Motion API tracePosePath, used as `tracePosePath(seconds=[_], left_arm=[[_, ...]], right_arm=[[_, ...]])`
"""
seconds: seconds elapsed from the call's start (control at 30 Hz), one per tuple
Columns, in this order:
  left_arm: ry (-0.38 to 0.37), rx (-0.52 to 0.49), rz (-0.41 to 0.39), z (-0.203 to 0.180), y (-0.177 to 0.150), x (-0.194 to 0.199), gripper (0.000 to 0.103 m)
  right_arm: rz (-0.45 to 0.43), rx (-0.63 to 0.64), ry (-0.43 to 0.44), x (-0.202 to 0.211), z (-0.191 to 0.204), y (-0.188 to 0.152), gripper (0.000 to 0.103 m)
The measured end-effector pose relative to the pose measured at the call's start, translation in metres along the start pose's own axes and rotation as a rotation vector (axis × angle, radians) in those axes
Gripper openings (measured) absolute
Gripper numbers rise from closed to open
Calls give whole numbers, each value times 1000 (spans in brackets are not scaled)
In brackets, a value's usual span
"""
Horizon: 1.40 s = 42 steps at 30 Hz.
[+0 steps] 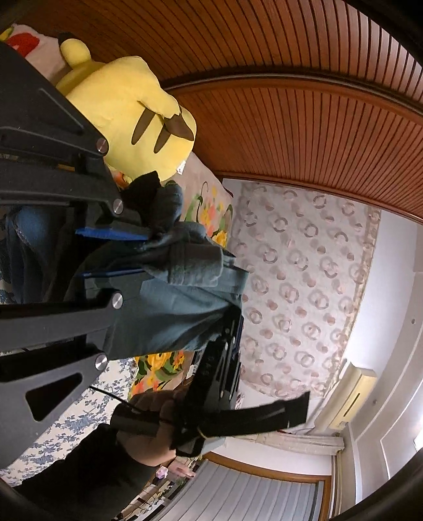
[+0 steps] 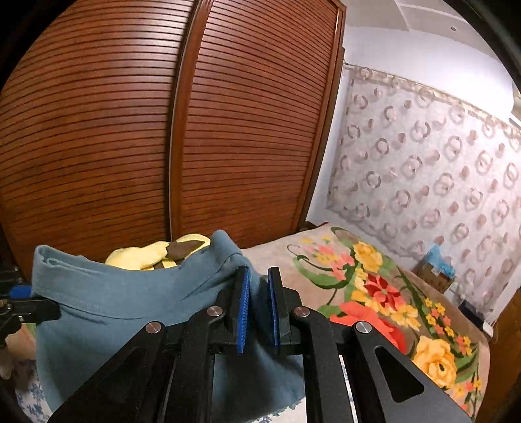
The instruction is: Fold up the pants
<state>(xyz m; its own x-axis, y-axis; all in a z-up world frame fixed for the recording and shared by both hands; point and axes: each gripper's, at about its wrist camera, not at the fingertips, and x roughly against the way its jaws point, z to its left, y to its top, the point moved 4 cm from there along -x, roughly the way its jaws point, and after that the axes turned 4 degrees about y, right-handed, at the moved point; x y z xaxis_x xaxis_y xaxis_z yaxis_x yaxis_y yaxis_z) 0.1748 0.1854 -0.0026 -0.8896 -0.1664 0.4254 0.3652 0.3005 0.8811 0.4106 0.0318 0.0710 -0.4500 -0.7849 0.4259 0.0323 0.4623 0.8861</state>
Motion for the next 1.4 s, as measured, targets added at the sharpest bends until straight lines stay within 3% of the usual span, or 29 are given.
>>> tracePosePath(seconds=[0.1, 0.2, 0.43, 0.77, 0.9, 1.03, 1.13, 1.4], left_arm=[[12, 0, 4, 0, -3, -2, 15], [28, 6, 6, 2, -7, -3, 19], [64, 37, 48, 12, -22, -10, 46], [97, 3, 94, 12, -30, -14, 49], [110, -29, 91, 9, -26, -8, 51], [111, -43, 79, 7, -25, 2, 69], [106, -60, 78, 4, -25, 9, 75], [103, -117, 83, -9, -29, 29, 89]], right_arm=[[-7, -15, -14, 4, -2, -1, 26], [-2, -30, 8, 7, 1, -3, 27], [62, -43, 88, 4, 5, -22, 27], [134, -125, 58, -40, -14, -22, 27], [115, -149, 51, -27, -8, -19, 27], [93, -164, 39, -9, 6, -24, 29], [79, -173, 40, 12, 19, -32, 32], [55, -222, 20, 55, 40, -44, 58]])
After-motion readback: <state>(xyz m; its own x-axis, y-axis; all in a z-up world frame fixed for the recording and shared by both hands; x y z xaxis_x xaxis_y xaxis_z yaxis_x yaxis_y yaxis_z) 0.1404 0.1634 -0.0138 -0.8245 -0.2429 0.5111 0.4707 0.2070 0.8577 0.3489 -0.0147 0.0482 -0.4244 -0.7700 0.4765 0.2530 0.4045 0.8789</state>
